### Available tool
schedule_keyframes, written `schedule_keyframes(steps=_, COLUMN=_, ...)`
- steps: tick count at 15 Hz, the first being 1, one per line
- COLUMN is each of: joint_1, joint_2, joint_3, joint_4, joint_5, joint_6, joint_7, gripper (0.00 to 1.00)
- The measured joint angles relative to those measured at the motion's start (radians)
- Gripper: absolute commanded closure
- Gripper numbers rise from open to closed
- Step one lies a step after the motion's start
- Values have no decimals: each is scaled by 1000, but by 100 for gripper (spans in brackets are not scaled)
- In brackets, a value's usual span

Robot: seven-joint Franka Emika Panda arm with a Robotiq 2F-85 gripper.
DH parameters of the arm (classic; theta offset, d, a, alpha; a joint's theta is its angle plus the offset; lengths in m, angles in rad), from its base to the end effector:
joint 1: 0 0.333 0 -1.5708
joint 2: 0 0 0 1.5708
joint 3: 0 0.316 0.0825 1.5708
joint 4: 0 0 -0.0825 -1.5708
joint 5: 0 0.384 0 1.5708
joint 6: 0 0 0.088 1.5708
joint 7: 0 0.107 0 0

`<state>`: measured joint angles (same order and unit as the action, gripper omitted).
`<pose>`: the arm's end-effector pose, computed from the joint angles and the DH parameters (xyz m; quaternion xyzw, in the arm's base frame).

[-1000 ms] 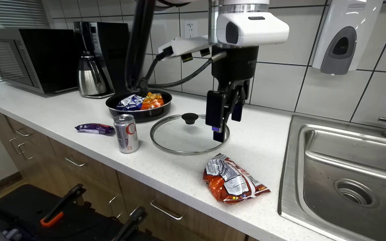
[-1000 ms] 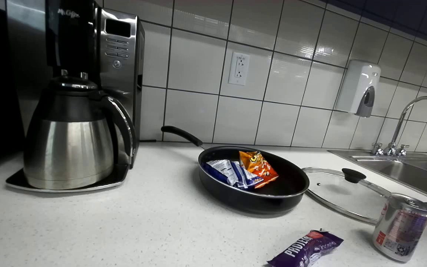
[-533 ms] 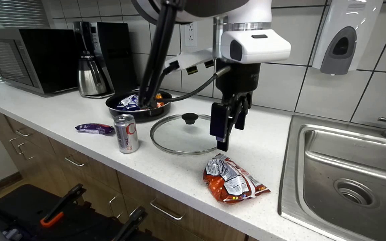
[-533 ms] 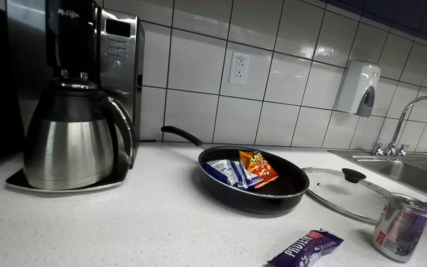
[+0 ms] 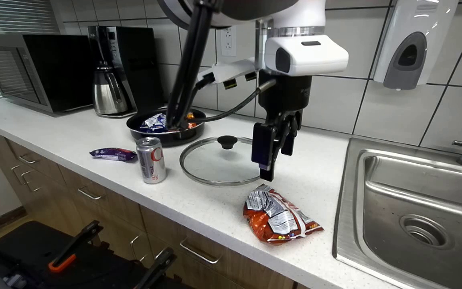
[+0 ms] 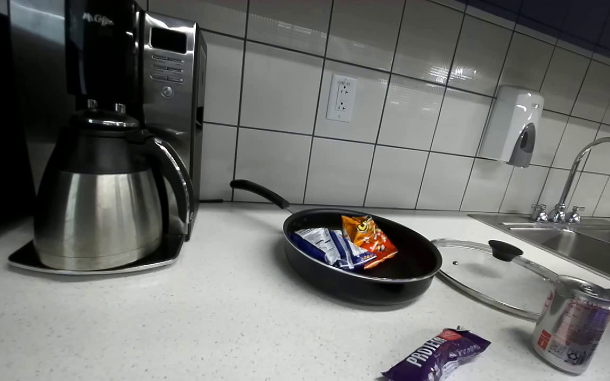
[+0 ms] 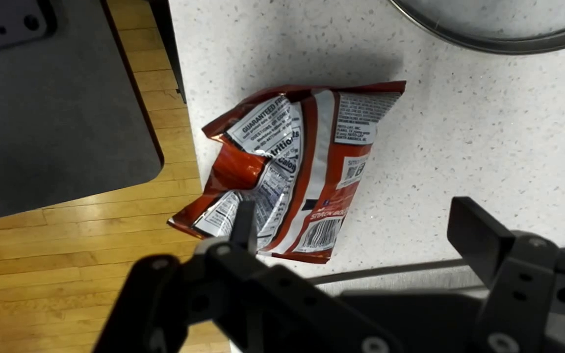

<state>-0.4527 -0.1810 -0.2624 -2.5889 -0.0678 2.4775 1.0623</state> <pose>0.3321 -0.2853 0.3255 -0.6511 0.7583 -0.0316 0.0072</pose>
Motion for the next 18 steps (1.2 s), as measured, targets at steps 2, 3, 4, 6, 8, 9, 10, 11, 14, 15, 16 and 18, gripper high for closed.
schedule_keyframes(steps=2, joint_1=0, joint_2=5, joint_3=-1, joint_4=-1, joint_5=2, joint_6=0, joint_7=0, gripper=0)
schedule_keyframes(steps=3, joint_1=0, joint_2=10, joint_3=-3, joint_4=-1, joint_5=3, joint_6=0, joint_7=0, gripper=0)
schedule_keyframes(steps=4, joint_1=1, joint_2=17, joint_3=-6, joint_4=-1, joint_5=5, joint_6=0, joint_7=0, gripper=0)
schedule_keyframes(steps=6, joint_1=4, joint_2=31, joint_3=-13, joint_4=-1, joint_5=7, joint_6=0, joint_7=-1, gripper=0)
schedule_keyframes(steps=8, joint_1=7, joint_2=46, joint_3=-16, joint_4=0, joint_5=10, joint_6=1, joint_7=-1, gripper=0)
schedule_keyframes(steps=9, joint_1=8, joint_2=54, joint_3=-17, joint_4=0, joint_5=14, joint_6=3, joint_7=-2, gripper=0)
schedule_keyframes(steps=10, joint_1=10, joint_2=62, joint_3=-19, joint_4=0, joint_5=17, joint_6=5, joint_7=-2, gripper=0)
schedule_keyframes(steps=11, joint_1=12, joint_2=72, joint_3=-20, joint_4=1, joint_5=19, joint_6=7, joint_7=-2, gripper=0)
schedule_keyframes(steps=14, joint_1=19, joint_2=99, joint_3=-25, joint_4=3, joint_5=29, joint_6=13, joint_7=-2, gripper=0)
schedule_keyframes(steps=15, joint_1=21, joint_2=109, joint_3=-26, joint_4=6, joint_5=32, joint_6=15, joint_7=-2, gripper=0)
schedule_keyframes(steps=16, joint_1=23, joint_2=119, joint_3=-27, joint_4=8, joint_5=38, joint_6=16, joint_7=-2, gripper=0)
schedule_keyframes(steps=18, joint_1=27, joint_2=137, joint_3=-30, joint_4=13, joint_5=48, joint_6=18, joint_7=-2, gripper=0)
